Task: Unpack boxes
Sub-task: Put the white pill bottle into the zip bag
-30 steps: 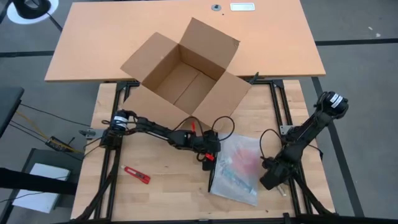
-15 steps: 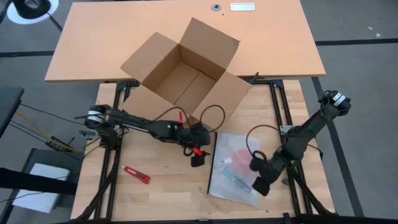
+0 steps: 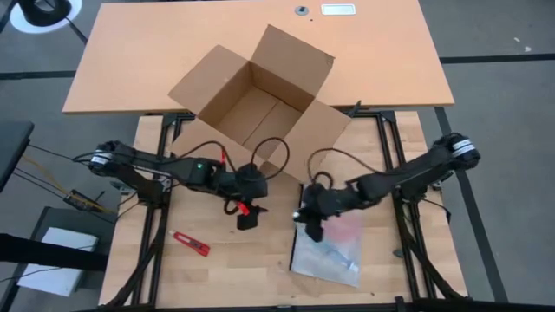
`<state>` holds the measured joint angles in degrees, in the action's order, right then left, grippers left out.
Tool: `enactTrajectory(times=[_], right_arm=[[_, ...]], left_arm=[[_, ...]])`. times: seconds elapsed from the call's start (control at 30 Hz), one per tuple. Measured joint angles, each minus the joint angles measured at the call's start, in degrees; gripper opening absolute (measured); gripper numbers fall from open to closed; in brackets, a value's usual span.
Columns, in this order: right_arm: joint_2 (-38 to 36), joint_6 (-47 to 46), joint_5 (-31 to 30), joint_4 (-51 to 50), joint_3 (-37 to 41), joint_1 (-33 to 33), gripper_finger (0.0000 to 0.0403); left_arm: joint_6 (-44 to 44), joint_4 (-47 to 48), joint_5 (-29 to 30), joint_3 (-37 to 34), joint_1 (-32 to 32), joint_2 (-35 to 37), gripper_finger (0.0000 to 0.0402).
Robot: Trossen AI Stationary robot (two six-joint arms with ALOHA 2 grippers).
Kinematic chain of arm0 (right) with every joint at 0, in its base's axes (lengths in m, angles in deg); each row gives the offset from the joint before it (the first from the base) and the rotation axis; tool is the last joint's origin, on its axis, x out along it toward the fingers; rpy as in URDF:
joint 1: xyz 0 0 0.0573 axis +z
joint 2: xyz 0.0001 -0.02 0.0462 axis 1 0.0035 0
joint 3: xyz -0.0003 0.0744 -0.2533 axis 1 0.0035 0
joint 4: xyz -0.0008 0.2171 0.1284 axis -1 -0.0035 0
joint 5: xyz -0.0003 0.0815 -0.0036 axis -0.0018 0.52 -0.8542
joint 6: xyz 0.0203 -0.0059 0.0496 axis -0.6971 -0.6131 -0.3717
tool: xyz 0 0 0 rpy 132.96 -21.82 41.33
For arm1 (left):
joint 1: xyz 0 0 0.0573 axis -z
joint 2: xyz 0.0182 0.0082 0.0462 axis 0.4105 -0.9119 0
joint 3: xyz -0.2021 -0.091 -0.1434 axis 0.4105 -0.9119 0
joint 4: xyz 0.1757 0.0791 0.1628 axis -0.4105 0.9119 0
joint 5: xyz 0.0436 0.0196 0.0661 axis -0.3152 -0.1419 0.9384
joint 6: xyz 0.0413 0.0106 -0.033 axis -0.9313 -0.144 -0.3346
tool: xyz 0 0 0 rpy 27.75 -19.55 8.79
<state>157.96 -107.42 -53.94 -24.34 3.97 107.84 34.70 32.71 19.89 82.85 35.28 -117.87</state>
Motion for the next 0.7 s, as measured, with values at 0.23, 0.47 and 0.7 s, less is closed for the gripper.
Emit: enactTrajectory(times=[0.23, 0.47, 0.7], right_arm=[[12.1, 7.9, 2.9, 7.0, 0.0, -6.2, 0.0063], [14.4, 10.8, 11.6, -1.7, 0.0, -8.3, 0.0063], [13.5, 14.2, 21.2, -17.6, -0.1, -8.4, 0.0063]], left_arm=[[-4.2, 1.8, 0.4, 0.0, 0.0, 0.4, 0.0252], [-6.2, 1.8, -1.5, 0.0, 0.0, 0.4, 0.0252], [-6.3, 0.9, -1.6, 0.0, 0.0, 0.4, 0.0252]])
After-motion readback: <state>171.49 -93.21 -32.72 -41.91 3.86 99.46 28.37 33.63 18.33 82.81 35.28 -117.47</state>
